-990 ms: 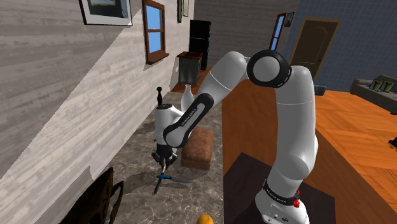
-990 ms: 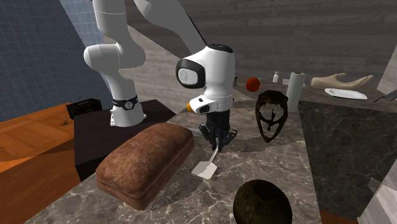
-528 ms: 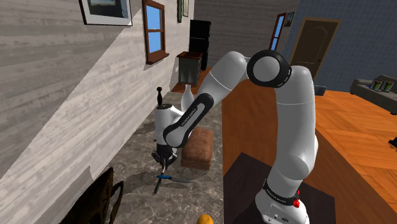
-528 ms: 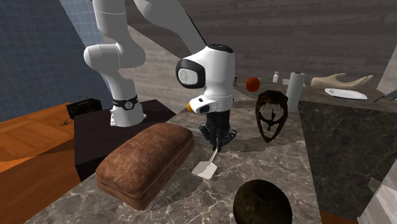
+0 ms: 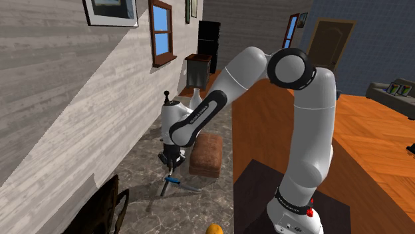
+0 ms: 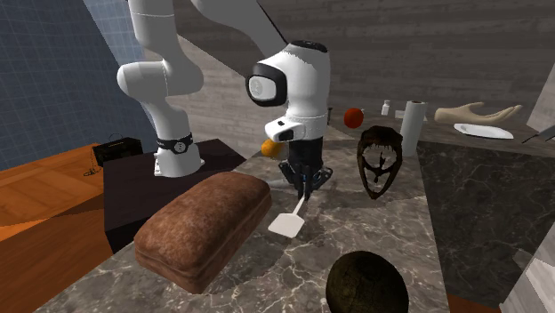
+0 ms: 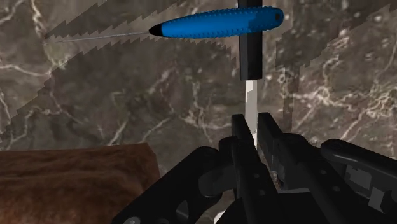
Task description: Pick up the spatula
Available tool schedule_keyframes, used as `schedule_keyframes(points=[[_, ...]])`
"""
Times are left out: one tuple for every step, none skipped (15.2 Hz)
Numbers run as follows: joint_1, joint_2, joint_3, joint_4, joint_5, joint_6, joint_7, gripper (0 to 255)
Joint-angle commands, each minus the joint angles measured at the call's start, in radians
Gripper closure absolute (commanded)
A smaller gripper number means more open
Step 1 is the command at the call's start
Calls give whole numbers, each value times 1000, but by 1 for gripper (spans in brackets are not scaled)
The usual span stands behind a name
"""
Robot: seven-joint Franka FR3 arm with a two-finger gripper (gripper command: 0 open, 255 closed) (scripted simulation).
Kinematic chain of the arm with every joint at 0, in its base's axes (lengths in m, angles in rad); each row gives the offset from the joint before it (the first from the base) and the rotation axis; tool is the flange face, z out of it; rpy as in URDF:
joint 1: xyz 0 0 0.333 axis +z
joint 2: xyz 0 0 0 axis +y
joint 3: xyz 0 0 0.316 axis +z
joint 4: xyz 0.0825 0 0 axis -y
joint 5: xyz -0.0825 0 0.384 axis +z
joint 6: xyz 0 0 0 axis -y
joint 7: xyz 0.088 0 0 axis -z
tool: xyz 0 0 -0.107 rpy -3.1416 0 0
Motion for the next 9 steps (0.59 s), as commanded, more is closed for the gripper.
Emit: schedule_keyframes(points=[[-7, -24, 7, 3, 15, -25, -10, 255], [-9, -35, 11, 4, 22, -37, -14, 255], [-11, -46, 14, 5, 29, -48, -18, 255], [-14, -57, 17, 7, 35, -60, -22, 255], [-16, -68, 19, 9, 42, -72, -26, 255], [-18, -79, 22, 12, 48, -85, -30, 255], [-20, -89, 24, 14, 55, -97, -34, 255], [-20, -91, 24, 14, 56, -99, -35, 255], [-20, -91, 24, 14, 56, -99, -35, 255]])
